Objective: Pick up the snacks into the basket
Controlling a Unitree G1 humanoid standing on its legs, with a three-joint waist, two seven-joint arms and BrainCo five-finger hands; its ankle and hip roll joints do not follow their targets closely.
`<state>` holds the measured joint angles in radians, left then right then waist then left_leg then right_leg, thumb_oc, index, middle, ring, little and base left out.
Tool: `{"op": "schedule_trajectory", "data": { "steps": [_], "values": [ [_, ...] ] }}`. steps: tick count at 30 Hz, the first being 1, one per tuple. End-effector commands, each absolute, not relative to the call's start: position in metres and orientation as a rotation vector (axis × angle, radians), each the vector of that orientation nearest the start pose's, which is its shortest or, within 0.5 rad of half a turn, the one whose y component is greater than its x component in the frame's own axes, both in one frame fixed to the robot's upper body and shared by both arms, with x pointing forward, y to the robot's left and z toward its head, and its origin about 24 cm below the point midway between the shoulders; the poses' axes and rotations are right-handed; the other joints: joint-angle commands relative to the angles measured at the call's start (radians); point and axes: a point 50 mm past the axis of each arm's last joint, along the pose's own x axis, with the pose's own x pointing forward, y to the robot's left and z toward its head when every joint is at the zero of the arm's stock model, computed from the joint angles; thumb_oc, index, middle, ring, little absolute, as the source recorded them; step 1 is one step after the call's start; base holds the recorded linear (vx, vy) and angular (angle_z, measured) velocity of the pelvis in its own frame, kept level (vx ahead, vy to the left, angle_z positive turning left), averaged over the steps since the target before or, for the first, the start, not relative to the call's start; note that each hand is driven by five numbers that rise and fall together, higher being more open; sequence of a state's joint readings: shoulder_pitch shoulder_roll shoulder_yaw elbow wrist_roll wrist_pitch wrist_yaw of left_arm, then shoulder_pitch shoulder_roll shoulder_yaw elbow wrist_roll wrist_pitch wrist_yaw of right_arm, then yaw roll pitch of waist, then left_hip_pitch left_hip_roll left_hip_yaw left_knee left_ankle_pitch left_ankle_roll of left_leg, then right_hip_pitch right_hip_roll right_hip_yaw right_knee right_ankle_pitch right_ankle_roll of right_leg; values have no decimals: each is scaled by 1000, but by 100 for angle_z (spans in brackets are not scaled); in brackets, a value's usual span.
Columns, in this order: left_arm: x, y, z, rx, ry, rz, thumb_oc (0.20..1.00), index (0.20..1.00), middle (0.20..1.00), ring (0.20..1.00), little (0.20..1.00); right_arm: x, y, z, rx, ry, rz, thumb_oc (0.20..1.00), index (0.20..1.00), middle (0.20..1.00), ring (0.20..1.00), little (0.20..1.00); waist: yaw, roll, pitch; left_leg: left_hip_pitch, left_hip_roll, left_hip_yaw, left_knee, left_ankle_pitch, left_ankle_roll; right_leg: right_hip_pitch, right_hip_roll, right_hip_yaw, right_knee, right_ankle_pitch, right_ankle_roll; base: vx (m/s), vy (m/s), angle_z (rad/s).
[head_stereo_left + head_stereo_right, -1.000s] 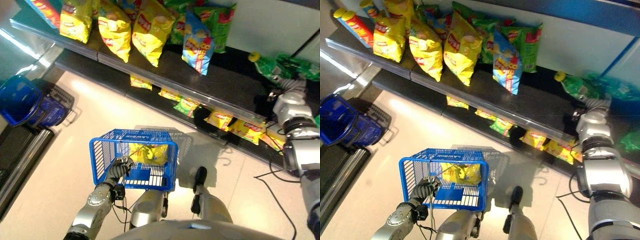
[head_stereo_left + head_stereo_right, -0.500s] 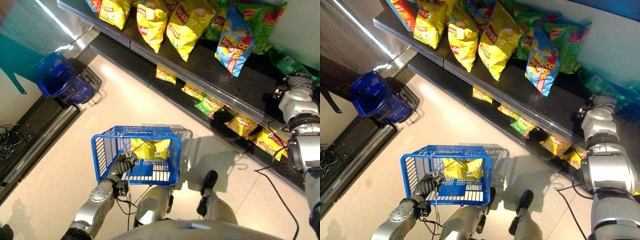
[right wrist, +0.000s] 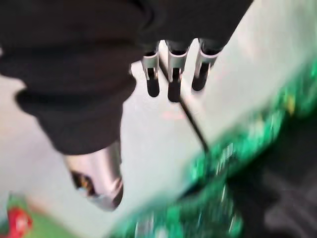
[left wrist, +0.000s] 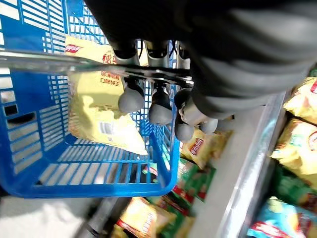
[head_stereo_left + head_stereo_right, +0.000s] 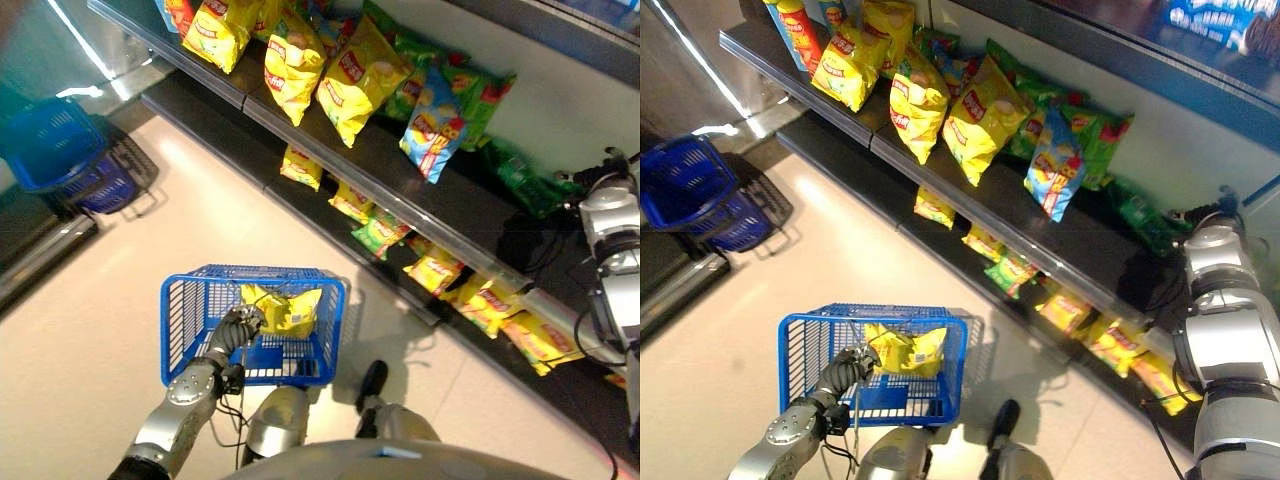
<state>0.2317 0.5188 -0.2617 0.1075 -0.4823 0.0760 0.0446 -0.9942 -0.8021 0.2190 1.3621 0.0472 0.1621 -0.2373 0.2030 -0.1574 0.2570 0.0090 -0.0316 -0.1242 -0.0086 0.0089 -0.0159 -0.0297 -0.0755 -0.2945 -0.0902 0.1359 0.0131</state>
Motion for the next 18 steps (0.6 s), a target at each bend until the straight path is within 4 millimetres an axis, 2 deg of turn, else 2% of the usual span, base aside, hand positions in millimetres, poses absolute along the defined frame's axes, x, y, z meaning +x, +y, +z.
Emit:
{"op": "schedule_trajectory", "data": {
  "steps": [1,6,11,13,15,16,17,18],
  "values": [
    [189,205,-4,73,330,-169,200,200,200,200,200,320,-417,176,-787,436,-804,1000,1000,1000,1000,1000,10,32,-38,-60,37,7,20,-22,-12,9,-95,25,99,-48,156,11,136,-33],
    [194,209,0,92,311,-156,200,200,200,200,200,316,-423,182,-813,454,-810,1000,1000,1000,1000,1000,1,17,-46,-66,20,27,54,-46,4,5,-112,50,109,-36,168,-9,107,-10],
    [199,215,7,95,282,-128,200,200,200,200,200,315,-424,179,-816,460,-780,1000,1000,1000,1000,1000,-2,5,-38,-80,-6,41,103,-76,27,-10,-132,68,157,-36,176,-1,110,-15],
    [199,214,8,89,279,-131,200,200,200,200,200,316,-422,178,-813,460,-766,1000,1000,1000,1000,1000,-1,6,-30,-84,-11,43,115,-83,34,-30,-137,74,193,-36,179,-14,66,-13],
    [199,216,8,89,279,-120,200,200,200,200,200,316,-422,176,-800,461,-756,1000,1000,1000,1000,1000,-9,9,-17,-79,-14,44,119,-88,46,-64,-143,92,265,0,185,-23,96,-10],
    [201,215,10,92,272,-122,200,200,200,200,200,320,-419,178,-800,443,-742,1000,1000,1000,1000,1000,-22,22,7,-78,-11,33,120,-77,55,-111,-130,132,360,28,181,-40,98,0],
    [201,215,10,92,272,-122,200,200,200,200,200,320,-419,178,-800,443,-742,1000,1000,1000,1000,1000,-22,22,7,-78,-11,33,120,-77,55,-111,-130,132,360,28,181,-66,102,6],
    [204,214,11,94,262,-123,200,200,200,200,200,325,-414,184,-791,416,-735,1000,1000,1000,1000,1000,-29,34,21,-77,-7,27,110,-69,57,-161,-108,159,390,1,171,-22,29,9]
  ]
}}
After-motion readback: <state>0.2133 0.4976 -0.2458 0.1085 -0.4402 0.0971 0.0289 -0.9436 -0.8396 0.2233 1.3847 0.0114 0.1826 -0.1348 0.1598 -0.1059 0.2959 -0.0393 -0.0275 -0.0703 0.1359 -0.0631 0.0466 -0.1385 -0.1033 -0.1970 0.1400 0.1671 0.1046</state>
